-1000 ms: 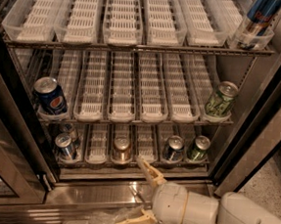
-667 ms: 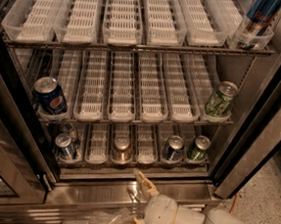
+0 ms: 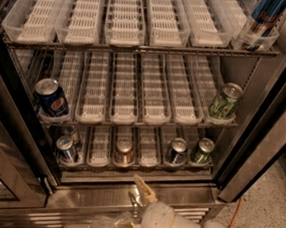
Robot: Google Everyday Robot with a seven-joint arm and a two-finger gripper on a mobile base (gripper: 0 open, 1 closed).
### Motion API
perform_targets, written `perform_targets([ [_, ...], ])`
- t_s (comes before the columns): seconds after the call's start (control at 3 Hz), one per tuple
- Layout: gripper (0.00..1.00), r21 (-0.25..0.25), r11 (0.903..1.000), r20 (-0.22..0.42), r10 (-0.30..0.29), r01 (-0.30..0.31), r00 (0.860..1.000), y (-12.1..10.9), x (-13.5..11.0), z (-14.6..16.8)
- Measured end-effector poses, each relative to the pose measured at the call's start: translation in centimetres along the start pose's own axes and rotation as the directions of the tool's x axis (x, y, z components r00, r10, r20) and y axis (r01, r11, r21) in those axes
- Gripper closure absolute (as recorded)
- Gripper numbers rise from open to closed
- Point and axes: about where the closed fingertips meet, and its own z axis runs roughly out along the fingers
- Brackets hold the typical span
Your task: Pick redbull can from bottom shelf of fridge
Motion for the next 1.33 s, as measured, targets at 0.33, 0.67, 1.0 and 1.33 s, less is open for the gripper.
perform_targets([
  [0.33,0.00,0.000,1.0000,0.000,0.000,0.000,1.000,0.0,0.0,0.0],
  [0.67,0.00,0.052,0.9986,0.025,-0.004,0.002,1.000,-0.6,0.2,0.1],
  [1.0,0.00,0.130,0.9911,0.077,-0.040,0.030,0.996,-2.4,0.0,1.7],
  [1.33,0.00,0.134,0.9906,0.108,0.012,-0.027,0.994,-2.2,1.3,2.4],
])
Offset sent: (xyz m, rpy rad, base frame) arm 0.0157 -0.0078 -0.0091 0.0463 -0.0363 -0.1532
